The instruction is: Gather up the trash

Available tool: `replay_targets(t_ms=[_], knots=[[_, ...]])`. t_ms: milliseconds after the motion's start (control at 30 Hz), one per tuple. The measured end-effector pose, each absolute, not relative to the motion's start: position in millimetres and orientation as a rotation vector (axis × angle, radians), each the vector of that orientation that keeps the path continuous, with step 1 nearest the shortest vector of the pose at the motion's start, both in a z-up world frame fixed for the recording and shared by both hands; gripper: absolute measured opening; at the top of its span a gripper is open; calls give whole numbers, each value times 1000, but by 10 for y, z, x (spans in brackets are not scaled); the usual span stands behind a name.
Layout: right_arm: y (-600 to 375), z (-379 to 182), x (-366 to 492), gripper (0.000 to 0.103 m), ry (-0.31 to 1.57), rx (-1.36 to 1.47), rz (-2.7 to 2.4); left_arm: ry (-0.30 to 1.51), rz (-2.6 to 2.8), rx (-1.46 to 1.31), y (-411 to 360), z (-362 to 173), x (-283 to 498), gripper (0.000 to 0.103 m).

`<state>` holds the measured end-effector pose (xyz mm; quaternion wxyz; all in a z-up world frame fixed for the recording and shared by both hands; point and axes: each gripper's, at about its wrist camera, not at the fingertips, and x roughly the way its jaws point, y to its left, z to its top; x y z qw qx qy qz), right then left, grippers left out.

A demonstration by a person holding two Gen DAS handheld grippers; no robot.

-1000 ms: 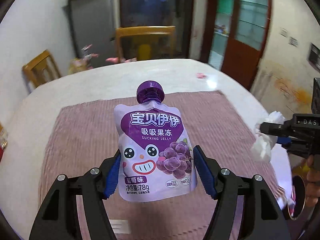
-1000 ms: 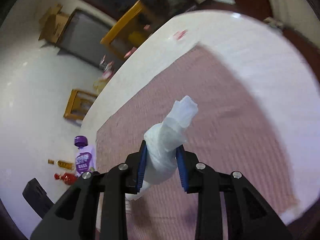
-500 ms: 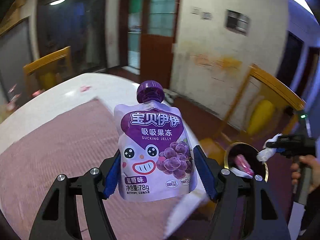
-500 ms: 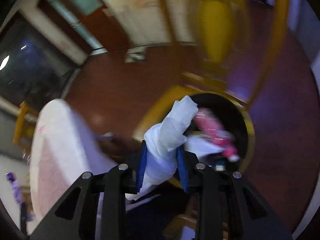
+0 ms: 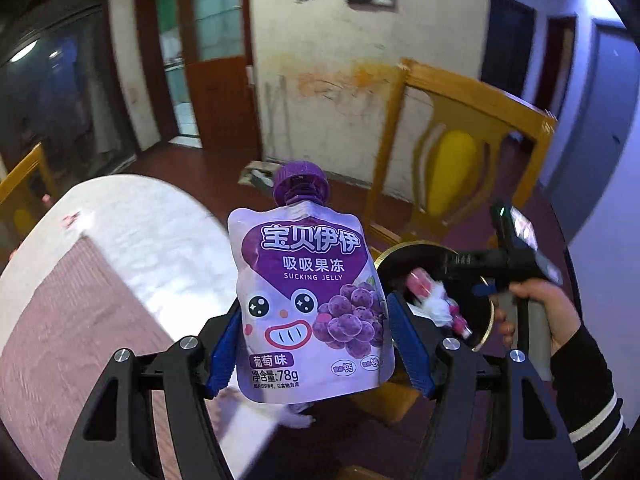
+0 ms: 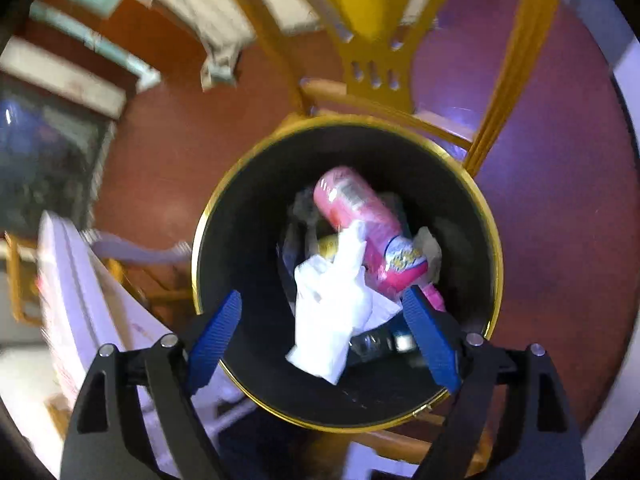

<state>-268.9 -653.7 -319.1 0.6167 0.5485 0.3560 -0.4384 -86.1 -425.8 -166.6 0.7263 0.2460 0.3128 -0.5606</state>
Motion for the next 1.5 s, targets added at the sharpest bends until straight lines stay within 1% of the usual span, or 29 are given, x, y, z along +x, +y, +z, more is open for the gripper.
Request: replay_targets(t_ms=[100, 233, 433, 533, 567, 633, 667, 700, 800, 900, 1033, 1233, 1333, 1400, 1500], knots=[[-6540, -3054, -3081, 85, 681, 1300, -1103, 711, -1309, 581, -4496, -1809, -1077, 67], [-6502, -2944, -3422, 85, 577, 1342, -1140, 750, -1403, 624, -4836, -2050, -1337, 67], [-6492, -2877, -3779, 85, 463, 1382, -1133, 848, -1469, 753, -5444, -2617, -1787, 67], [-6464, -2892, -3842, 85, 451, 1398, -1133, 945, -1444, 767, -5804, -2921, -1845, 68], [-6458, -2914, -3851, 85, 451, 1401, -1133, 966, -1436, 799, -5901, -3032, -1875, 70], [-6442, -2914, -3879, 85, 444, 1413, -1122, 993, -1406, 876, -6078, -3261, -1927, 89], [-6434, -2908, -3887, 85, 440, 1415, -1117, 1013, -1374, 893, -6118, -3331, -1925, 97], [-6424, -2902, -3890, 85, 438, 1413, -1115, 1022, -1350, 896, -6160, -3363, -1924, 97], [-6401, -2883, -3898, 85, 434, 1409, -1112, 1011, -1342, 901, -6073, -3341, -1939, 97], [-6384, -2884, -3879, 85, 423, 1413, -1109, 947, -1354, 927, -6028, -3275, -2018, 97], [-6358, -2825, -3787, 85, 430, 1392, -1093, 945, -1381, 882, -5920, -3126, -2012, 97], [-6265, -2676, -3684, 85, 431, 1355, -1089, 867, -1420, 823, -5708, -2870, -1993, 97], [-6150, -2600, -3562, 86, 434, 1326, -1080, 822, -1424, 821, -5490, -2755, -1869, 97], [-6074, -2594, -3369, 86, 494, 1291, -1038, 814, -1385, 834, -5317, -2734, -1715, 97], [-5947, -2607, -3091, 86, 537, 1280, -964, 805, -1307, 813, -5002, -2655, -1418, 97]])
